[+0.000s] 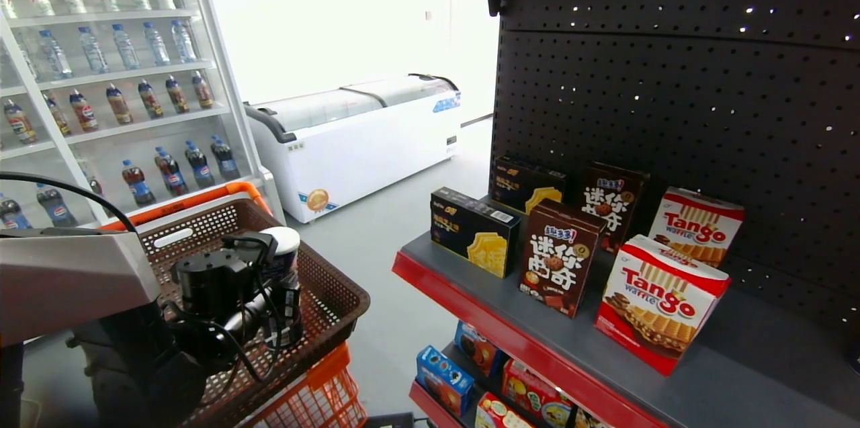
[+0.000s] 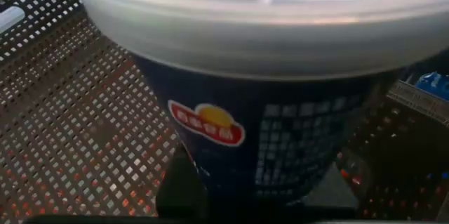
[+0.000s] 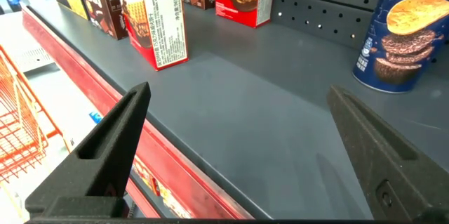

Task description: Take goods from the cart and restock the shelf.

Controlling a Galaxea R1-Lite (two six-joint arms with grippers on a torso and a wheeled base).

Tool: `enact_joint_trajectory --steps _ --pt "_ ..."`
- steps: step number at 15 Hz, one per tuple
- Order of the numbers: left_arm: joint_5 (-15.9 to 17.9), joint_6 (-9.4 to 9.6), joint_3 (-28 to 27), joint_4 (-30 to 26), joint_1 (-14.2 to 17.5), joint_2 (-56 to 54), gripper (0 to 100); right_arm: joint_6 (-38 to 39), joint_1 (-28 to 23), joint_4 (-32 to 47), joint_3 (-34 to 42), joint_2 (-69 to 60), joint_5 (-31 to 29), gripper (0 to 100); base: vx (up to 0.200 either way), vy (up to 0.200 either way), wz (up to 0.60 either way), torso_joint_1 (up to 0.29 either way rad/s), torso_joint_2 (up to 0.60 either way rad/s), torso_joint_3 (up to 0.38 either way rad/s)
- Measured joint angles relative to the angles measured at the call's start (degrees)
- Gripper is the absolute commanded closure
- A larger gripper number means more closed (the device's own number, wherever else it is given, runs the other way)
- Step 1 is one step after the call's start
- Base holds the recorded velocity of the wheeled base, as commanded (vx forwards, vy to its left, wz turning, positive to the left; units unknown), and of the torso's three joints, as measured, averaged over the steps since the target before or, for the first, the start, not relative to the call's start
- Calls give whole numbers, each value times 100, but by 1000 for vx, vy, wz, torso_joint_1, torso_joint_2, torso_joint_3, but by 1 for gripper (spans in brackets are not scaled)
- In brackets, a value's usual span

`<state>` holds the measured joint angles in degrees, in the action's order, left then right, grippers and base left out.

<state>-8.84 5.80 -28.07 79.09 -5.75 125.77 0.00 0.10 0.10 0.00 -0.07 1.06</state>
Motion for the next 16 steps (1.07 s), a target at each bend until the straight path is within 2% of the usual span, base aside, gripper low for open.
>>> enact_joint_trajectory --steps 3,4,6,8,10,13,15,16 --pt "-90 -15 2 -268 -24 -22 100 0 -2 0 0 0 2 0 0 0 0 0 0 0" --pt "-101 -72 -15 -446 -44 -113 100 0 -2 0 0 0 5 0 0 0 0 0 0 0" --pt "-76 -310 -48 -1009 -110 -501 100 0 -2 0 0 0 5 0 0 0 0 0 0 0" --pt "39 -536 -130 -1997 -196 -1157 100 0 -5 0 0 0 5 0 0 0 0 0 0 0" --pt "312 -616 -222 -3012 -290 -1805 100 0 -5 0 0 0 2 0 0 0 0 0 0 0" --pt "701 -627 -279 -4458 -458 -3181 100 0 0 0 0 0 2 0 0 0 0 0 0 0" --pt "952 -583 -290 -4987 -577 -4063 100 0 0 0 0 0 0 0 0 0 0 0 0 0" --pt "1251 -569 -295 -5110 -574 -4419 100 0 -2 -2 0 0 0 0 0 0 0 0 0 0"
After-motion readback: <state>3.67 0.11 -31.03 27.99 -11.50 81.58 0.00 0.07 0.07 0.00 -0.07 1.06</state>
